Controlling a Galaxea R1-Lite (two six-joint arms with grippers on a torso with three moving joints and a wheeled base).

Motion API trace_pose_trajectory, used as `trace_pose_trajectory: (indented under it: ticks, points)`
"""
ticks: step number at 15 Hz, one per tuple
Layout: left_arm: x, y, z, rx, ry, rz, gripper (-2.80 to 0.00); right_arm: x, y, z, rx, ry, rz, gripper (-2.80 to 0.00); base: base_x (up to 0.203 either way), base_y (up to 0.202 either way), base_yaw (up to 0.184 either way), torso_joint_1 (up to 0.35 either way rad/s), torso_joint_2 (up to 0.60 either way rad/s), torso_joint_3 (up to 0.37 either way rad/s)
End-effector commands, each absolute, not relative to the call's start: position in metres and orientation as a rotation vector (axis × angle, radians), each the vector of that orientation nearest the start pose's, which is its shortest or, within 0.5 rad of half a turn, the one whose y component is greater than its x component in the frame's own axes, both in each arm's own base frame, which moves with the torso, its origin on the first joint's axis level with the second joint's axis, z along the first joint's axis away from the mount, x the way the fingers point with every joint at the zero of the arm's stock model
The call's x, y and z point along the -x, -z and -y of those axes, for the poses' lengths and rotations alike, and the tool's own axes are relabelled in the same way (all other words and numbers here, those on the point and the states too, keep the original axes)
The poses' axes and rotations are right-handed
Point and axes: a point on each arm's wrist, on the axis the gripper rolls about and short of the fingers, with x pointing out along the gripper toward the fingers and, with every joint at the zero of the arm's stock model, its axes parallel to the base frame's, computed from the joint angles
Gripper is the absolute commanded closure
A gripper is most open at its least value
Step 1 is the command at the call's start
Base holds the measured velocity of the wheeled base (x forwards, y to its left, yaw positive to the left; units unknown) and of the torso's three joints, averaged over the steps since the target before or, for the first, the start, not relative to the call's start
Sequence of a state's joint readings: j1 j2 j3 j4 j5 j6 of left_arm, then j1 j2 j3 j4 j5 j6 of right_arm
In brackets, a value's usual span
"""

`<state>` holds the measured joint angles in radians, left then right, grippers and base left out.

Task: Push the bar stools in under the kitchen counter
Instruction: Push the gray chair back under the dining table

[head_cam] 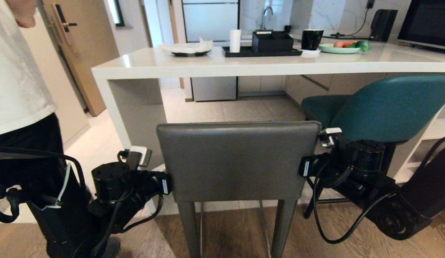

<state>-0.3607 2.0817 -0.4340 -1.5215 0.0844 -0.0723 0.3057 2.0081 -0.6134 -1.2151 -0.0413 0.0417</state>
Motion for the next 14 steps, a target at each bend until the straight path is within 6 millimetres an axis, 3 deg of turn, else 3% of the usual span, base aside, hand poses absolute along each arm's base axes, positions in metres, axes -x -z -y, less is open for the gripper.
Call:
trace_pose_trajectory:
  ticks: [1,5,14]
  points:
    - [-0.294,-0.071,0.104,0.049,0.273,-0.117,0.0,-0.314,-0.093,-0.098,-0.008,-0.258,-0.193,0.0,0.0,0.0,0.0,0.0,0.0,0.0]
    - [-0.289,-0.071,0.104,-0.008,0.303,-0.119,0.0,-0.31,-0.092,-0.097,-0.008,-0.256,-0.2,0.0,0.0,0.0,0.0,0.0,0.0,0.0]
    - [-0.302,-0.069,0.11,-0.007,0.318,-0.099,0.0,-0.311,-0.093,-0.097,-0.006,-0.256,-0.198,0.0,0.0,0.0,0.0,0.0,0.0,0.0]
